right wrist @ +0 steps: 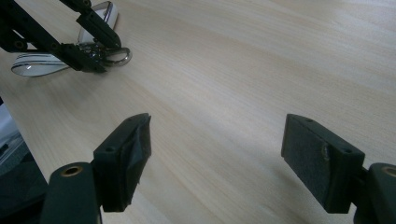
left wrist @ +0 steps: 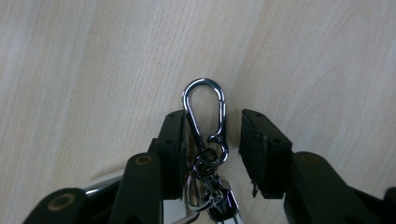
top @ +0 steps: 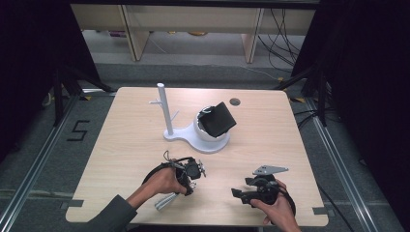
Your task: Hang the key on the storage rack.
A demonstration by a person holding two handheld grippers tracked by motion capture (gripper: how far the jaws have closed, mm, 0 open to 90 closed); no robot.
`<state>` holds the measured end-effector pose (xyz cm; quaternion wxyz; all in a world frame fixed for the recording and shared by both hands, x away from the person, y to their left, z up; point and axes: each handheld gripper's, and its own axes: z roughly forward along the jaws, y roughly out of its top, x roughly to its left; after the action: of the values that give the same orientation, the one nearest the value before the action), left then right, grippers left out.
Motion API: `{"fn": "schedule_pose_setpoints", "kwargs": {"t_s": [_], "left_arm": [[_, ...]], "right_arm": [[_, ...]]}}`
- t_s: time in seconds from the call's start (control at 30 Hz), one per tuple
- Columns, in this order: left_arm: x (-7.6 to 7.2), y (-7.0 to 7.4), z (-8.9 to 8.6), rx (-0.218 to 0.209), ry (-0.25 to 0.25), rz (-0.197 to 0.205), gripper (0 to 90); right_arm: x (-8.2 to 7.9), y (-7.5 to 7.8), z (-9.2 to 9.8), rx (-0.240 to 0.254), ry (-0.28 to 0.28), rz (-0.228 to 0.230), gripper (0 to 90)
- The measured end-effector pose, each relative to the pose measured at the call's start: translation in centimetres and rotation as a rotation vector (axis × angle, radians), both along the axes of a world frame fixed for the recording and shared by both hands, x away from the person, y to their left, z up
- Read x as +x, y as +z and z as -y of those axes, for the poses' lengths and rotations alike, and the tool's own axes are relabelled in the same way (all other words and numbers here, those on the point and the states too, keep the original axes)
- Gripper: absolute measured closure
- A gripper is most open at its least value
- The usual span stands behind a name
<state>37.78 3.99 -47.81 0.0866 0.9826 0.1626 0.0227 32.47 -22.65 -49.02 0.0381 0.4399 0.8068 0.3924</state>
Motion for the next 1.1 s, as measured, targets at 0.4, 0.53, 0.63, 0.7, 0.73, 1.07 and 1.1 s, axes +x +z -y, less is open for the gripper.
{"fn": "schedule_pose_setpoints", "kwargs": {"t_s": [0.4,0.53,0.63,0.7,0.73,1.07,1.1], "left_arm": [[0.4,0.1,0.9,0.079,0.031,-0.05,70.5],[0.4,0.0,1.1,0.092,0.037,-0.046,71.5],[0.2,0.1,1.3,0.104,0.028,-0.042,73.2],[0.2,0.1,1.3,0.108,0.024,-0.04,73.3],[0.3,0.1,1.2,0.103,0.024,-0.041,73.4],[0.6,0.1,0.9,0.087,0.004,-0.056,74.2],[0.6,0.1,0.9,0.092,0.004,-0.056,74.2]], "right_arm": [[-0.2,0.0,-0.2,0.003,-0.012,-0.03,25.3],[0.0,-0.1,-0.1,0.014,0.013,-0.001,25.4],[-0.1,0.0,-0.2,0.002,-0.004,-0.01,25.6],[-0.1,0.0,-0.2,0.001,0.0,-0.007,25.7],[-0.1,0.0,-0.2,0.002,-0.001,-0.009,25.7],[-0.1,-0.2,-0.3,0.031,-0.001,-0.028,25.9],[-0.1,-0.2,-0.3,0.031,-0.001,-0.028,25.9]]}}
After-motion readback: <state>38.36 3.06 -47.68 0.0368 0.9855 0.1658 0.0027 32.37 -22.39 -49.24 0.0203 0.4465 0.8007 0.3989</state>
